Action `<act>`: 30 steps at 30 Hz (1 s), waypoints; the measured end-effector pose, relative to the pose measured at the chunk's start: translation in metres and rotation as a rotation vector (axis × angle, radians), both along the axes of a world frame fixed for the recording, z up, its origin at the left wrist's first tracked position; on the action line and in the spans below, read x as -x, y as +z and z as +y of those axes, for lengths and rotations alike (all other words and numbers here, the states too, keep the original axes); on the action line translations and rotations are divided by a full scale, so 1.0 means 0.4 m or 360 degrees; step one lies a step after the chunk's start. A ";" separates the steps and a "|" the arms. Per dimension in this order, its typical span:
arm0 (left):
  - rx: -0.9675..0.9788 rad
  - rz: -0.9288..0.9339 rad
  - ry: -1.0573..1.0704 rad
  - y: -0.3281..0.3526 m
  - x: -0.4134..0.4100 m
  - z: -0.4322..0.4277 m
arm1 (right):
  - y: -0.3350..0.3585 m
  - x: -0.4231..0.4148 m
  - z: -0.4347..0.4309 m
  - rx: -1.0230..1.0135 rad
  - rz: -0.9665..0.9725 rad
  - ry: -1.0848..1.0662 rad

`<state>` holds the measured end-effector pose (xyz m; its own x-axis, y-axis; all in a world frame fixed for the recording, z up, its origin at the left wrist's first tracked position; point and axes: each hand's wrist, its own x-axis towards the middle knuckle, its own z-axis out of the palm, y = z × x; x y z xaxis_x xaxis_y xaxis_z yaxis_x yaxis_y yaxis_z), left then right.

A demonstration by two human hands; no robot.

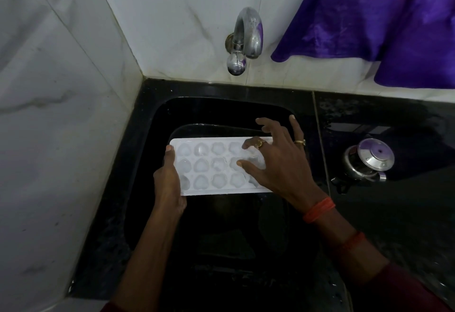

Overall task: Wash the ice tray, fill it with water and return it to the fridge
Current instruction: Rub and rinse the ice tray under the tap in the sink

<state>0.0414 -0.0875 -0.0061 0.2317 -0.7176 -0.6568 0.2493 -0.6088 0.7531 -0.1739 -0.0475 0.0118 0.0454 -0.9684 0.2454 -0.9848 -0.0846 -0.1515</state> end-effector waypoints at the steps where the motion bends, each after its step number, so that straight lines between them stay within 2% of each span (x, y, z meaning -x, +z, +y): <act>1: 0.0001 0.0005 0.0007 0.002 0.000 0.000 | 0.001 -0.004 0.000 -0.0007 0.0000 0.0032; 14: -0.0015 0.0005 -0.0020 0.015 0.000 -0.004 | -0.007 -0.032 -0.013 -0.0154 0.0238 0.0080; 23: -0.0007 -0.0017 -0.0028 0.025 0.001 -0.007 | 0.008 -0.027 -0.022 0.0069 0.0229 0.0080; 30: -0.0031 0.0000 -0.0034 0.011 -0.011 -0.006 | 0.001 -0.034 -0.021 -0.0050 0.0318 0.0096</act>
<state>0.0458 -0.0901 -0.0019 0.2167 -0.7093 -0.6708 0.2361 -0.6286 0.7410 -0.1601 -0.0561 0.0121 0.1485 -0.9694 0.1952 -0.9888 -0.1429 0.0427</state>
